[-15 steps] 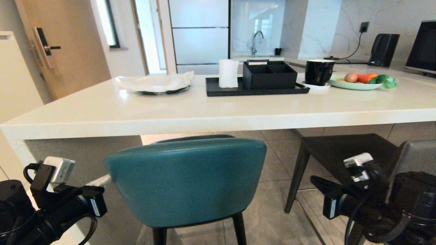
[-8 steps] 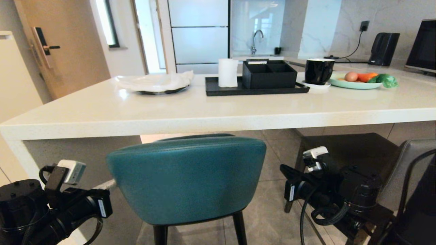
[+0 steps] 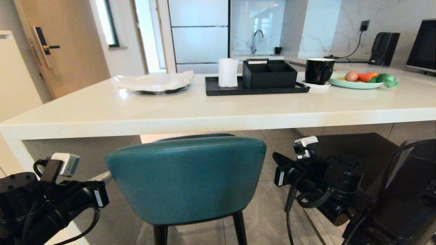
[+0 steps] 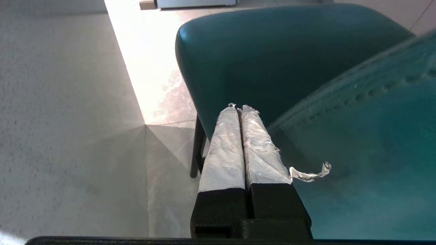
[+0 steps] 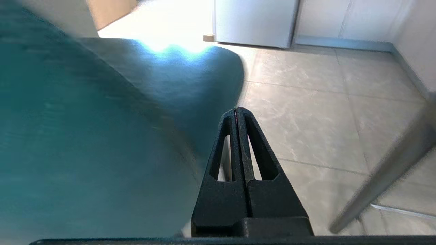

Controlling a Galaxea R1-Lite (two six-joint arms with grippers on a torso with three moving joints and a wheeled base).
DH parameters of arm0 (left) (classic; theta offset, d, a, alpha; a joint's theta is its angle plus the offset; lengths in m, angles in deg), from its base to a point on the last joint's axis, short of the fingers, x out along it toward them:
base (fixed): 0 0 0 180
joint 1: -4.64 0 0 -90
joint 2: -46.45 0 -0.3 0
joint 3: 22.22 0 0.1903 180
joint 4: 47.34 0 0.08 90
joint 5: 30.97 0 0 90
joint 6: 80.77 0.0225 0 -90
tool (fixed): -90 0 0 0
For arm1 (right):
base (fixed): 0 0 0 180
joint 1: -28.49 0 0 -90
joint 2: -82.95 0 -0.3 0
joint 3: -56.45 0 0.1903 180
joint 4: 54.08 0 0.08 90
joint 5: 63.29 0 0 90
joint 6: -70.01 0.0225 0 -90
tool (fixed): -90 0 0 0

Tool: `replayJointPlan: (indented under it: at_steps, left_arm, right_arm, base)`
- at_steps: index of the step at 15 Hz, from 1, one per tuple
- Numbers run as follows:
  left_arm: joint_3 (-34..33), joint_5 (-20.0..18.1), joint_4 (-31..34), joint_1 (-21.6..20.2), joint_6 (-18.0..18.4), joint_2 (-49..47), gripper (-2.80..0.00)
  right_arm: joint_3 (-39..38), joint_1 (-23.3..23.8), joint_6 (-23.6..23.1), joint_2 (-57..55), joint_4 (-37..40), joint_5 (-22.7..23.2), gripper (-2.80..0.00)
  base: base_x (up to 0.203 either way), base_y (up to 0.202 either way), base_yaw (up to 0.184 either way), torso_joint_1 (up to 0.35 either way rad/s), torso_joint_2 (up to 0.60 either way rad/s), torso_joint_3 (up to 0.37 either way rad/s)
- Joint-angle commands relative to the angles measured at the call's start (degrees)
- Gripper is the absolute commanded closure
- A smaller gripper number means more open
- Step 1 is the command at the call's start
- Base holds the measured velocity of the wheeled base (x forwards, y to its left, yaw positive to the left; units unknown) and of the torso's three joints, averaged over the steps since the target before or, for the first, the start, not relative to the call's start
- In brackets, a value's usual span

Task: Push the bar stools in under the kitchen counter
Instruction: Pull the blue chair out from under the dining table

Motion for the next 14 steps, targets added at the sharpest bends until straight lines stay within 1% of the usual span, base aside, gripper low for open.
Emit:
replayJointPlan:
  at_steps: [1, 5, 8, 10, 12, 14]
  left_arm:
    - [0.53, -0.07, -0.54, 0.16, -0.06, -0.36, 0.0]
    - [2.11, -0.07, -0.54, 0.12, -0.78, -1.77, 0.0]
    - [3.59, -0.07, -0.54, 0.5, -1.97, -2.09, 0.0]
    - [3.84, 0.06, -0.54, 2.15, -2.0, -1.92, 0.0]
    - [3.45, 0.21, -0.54, 5.03, -2.11, -1.0, 0.0]
    - [1.93, 0.35, -0.54, 7.67, -3.15, 0.31, 0.0]
  right_arm:
    - [1.61, -1.05, 0.0, -1.57, -0.49, -0.28, 0.0]
    - [5.25, -1.89, -0.08, -4.08, -0.49, -0.54, 0.0]
    - [5.95, -1.88, -0.17, -4.18, -0.49, -0.45, 0.0]
    - [6.44, -2.01, -0.26, -4.27, -0.49, -0.54, 0.0]
    - [6.35, -2.43, -0.26, -4.03, -0.49, -0.54, 0.0]
    - [6.26, -2.89, -0.26, -3.92, -0.49, -0.61, 0.0]
  base:
    - [0.0, 0.0, 0.0, 0.0, 0.0, 0.0]
    - [0.0, 0.0, 0.0, 0.0, 0.0, 0.0]
    - [0.0, 0.0, 0.0, 0.0, 0.0, 0.0]
    - [0.0, 0.0, 0.0, 0.0, 0.0, 0.0]
    - [0.0, 0.0, 0.0, 0.0, 0.0, 0.0]
    - [0.0, 0.0, 0.0, 0.0, 0.0, 0.0]
